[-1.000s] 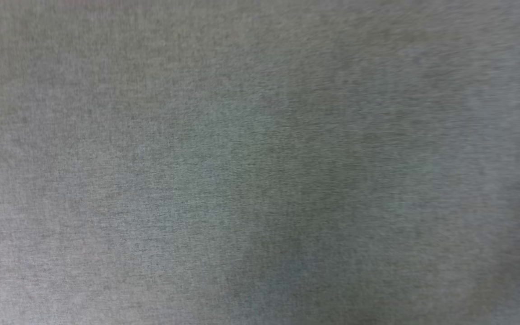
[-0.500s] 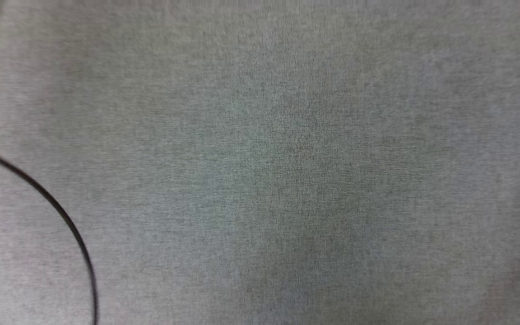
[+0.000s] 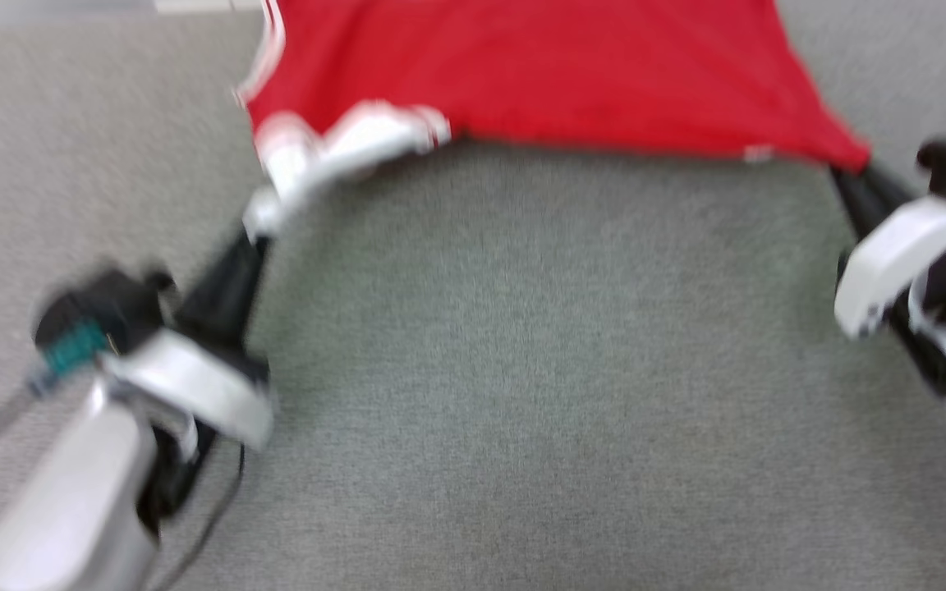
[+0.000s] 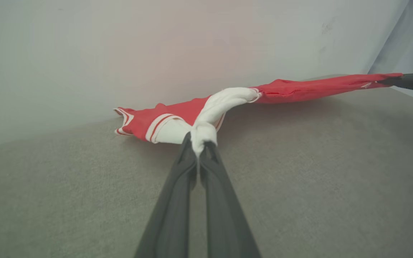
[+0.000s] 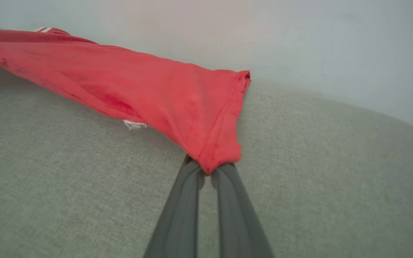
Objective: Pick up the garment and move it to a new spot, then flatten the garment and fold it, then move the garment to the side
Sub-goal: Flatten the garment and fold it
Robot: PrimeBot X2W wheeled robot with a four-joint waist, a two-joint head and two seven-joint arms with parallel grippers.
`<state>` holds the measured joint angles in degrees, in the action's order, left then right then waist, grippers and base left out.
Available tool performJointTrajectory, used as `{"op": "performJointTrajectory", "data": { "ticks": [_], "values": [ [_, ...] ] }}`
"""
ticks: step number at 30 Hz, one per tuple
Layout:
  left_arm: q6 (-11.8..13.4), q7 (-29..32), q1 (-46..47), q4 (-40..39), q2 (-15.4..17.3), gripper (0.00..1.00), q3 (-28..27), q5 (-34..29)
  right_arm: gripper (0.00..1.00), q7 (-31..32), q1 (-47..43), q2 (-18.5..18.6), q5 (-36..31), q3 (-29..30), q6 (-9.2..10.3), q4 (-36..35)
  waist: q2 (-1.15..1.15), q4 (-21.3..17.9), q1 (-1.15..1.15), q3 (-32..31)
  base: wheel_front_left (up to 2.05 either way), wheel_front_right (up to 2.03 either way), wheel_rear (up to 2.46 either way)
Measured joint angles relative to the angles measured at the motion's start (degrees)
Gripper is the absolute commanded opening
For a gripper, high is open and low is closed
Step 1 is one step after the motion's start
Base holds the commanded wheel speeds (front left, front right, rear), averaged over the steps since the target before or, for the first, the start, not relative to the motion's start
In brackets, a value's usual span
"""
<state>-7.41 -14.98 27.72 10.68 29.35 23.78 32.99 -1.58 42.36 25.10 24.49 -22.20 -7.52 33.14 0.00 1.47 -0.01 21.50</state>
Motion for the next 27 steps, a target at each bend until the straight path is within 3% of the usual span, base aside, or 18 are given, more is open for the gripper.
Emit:
{"op": "performJointTrajectory", "data": {
  "ticks": [5, 9, 19, 27],
  "values": [
    [0.00, 0.09, -9.37, -5.33, 6.23, 0.00, 7.68, -2.42, 0.00, 4.01, -8.13, 3.42, 4.60, -2.55, 0.00, -3.31, 0.00, 0.23, -0.01, -5.74, 0.00, 0.00, 0.00],
    [0.00, 0.52, -15.43, -8.56, 9.31, 0.00, 11.15, -3.67, 0.00, 7.27, -14.04, 5.93, 8.69, -1.80, 0.00, -6.23, 0.00, 0.52, -0.01, -9.62, 0.00, 0.00, 0.00],
    [1.25, 3.27, -25.97, -16.07, 12.07, 0.00, 16.25, -4.54, 0.00, 14.58, -31.26, 10.99, 14.05, 3.82, 0.01, -16.95, 0.00, 0.95, -0.01, -15.71, 0.00, 0.00, 0.00],
    [3.28, 4.22, -33.15, -20.14, 13.15, 0.00, 19.73, -5.13, 0.00, 19.37, -45.85, 10.09, 11.83, 12.84, 0.01, -27.67, 0.00, 0.11, 0.00, -16.69, 0.00, 0.00, 0.00]
  ]
}}
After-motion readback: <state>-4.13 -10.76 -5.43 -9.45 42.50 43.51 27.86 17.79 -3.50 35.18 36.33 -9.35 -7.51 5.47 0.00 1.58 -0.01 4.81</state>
